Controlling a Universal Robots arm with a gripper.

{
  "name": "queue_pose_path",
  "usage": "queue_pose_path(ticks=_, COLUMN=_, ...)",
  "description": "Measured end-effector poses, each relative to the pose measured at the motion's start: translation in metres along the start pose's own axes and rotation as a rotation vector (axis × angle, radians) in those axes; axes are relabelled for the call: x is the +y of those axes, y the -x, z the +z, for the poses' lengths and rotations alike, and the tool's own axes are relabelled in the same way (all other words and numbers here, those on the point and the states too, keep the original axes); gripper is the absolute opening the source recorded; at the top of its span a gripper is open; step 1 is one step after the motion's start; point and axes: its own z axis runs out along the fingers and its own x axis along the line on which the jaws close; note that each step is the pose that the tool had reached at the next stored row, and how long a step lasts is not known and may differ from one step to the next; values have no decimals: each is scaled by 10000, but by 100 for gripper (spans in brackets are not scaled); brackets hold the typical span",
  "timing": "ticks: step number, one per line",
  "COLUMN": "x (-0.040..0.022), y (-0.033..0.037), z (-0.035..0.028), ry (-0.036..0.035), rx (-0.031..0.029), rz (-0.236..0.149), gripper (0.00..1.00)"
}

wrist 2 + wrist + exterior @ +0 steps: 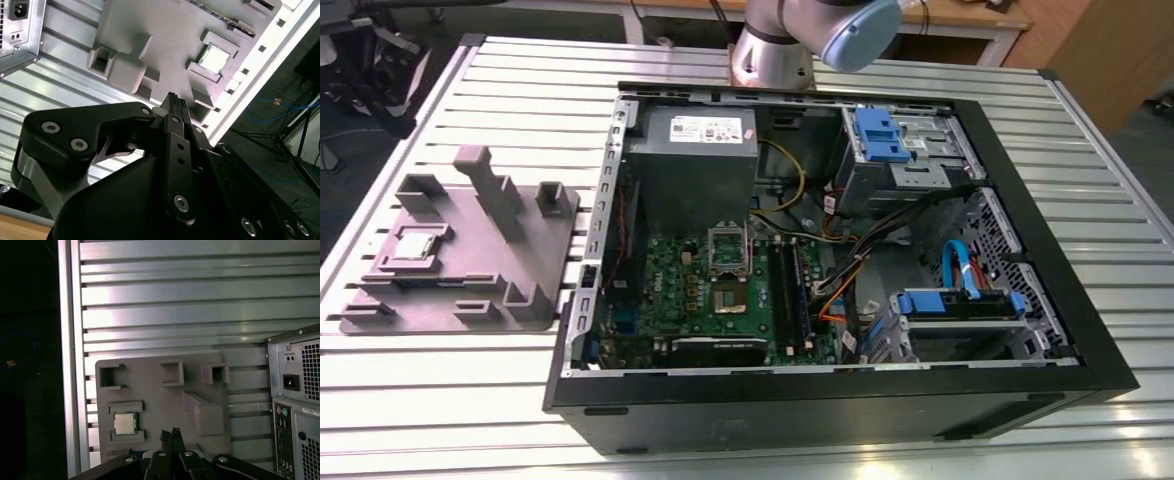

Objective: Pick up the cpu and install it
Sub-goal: 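Reach for the cpu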

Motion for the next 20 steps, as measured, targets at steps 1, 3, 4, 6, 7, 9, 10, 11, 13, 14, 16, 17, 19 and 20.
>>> queue_pose_path(ticks=1, x=-3, y=-20, z=18, ry=0, rx=4, rz=-1, gripper=14)
queue_pose_path(ticks=3, x=-9, y=-62, z=51, ry=-2, rx=15, rz=0, gripper=14)
queue_pose_path(ticks=4, x=-12, y=-82, z=69, ry=-2, rx=19, rz=0, gripper=14)
queue_pose_path(ticks=6, x=-18, y=-118, z=103, ry=-2, rx=27, rz=0, gripper=14)
queue_pose_path(ticks=7, x=-21, y=-134, z=119, ry=-3, rx=32, rz=0, gripper=14)
queue_pose_path(ticks=9, x=-25, y=-163, z=149, ry=-3, rx=42, rz=1, gripper=14)
queue_pose_path(ticks=10, x=-27, y=-175, z=160, ry=-4, rx=48, rz=2, gripper=14)
queue_pose_path(ticks=11, x=-30, y=-186, z=172, ry=-4, rx=52, rz=2, gripper=14)
queue_pose_path(ticks=13, x=-35, y=-210, z=195, ry=-5, rx=61, rz=2, gripper=14)
queue_pose_path(ticks=14, x=-37, y=-222, z=208, ry=-5, rx=65, rz=2, gripper=14)
queue_pose_path(ticks=16, x=-42, y=-246, z=230, ry=-7, rx=75, rz=3, gripper=14)
queue_pose_path(ticks=17, x=-45, y=-256, z=240, ry=-7, rx=77, rz=3, gripper=14)
queue_pose_path(ticks=19, x=-50, y=-277, z=262, ry=-7, rx=82, rz=3, gripper=14)
queue_pose_path(ticks=20, x=-53, y=-284, z=274, ry=-6, rx=85, rz=2, gripper=14)
